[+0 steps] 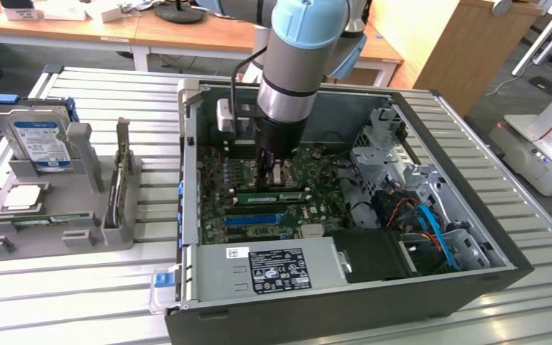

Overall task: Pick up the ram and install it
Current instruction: 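Press down the ram until it locks into place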

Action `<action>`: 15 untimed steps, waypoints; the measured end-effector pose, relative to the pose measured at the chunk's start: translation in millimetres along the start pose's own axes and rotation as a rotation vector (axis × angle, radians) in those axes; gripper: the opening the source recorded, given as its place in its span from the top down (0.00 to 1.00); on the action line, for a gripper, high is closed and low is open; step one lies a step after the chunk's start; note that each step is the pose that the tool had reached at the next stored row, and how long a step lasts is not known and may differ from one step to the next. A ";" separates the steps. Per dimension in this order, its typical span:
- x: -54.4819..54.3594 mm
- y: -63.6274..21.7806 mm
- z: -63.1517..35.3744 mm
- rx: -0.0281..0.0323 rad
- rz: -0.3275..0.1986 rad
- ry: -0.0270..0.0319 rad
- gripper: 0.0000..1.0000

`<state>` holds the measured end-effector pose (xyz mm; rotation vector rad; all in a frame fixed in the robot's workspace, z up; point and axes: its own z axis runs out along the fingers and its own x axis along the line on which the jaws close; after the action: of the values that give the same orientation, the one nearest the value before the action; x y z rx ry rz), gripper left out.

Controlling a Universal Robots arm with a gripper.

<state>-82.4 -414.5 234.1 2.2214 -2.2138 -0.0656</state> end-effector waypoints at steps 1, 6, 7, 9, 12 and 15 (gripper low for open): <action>-0.1 0.1 -2.3 -0.0001 0.000 0.0000 0.89; -0.3 0.4 -12.2 -0.0001 0.000 0.0001 0.89; -0.4 0.4 -12.2 0.0000 0.000 0.0000 0.89; -0.4 0.4 -12.2 0.0000 0.000 0.0000 0.89; -0.3 0.4 -12.2 -0.0001 0.000 0.0001 0.89; -0.5 0.4 -14.2 -0.0002 0.000 0.0006 0.89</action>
<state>-82.3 -414.4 248.3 2.2212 -2.2132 -0.0652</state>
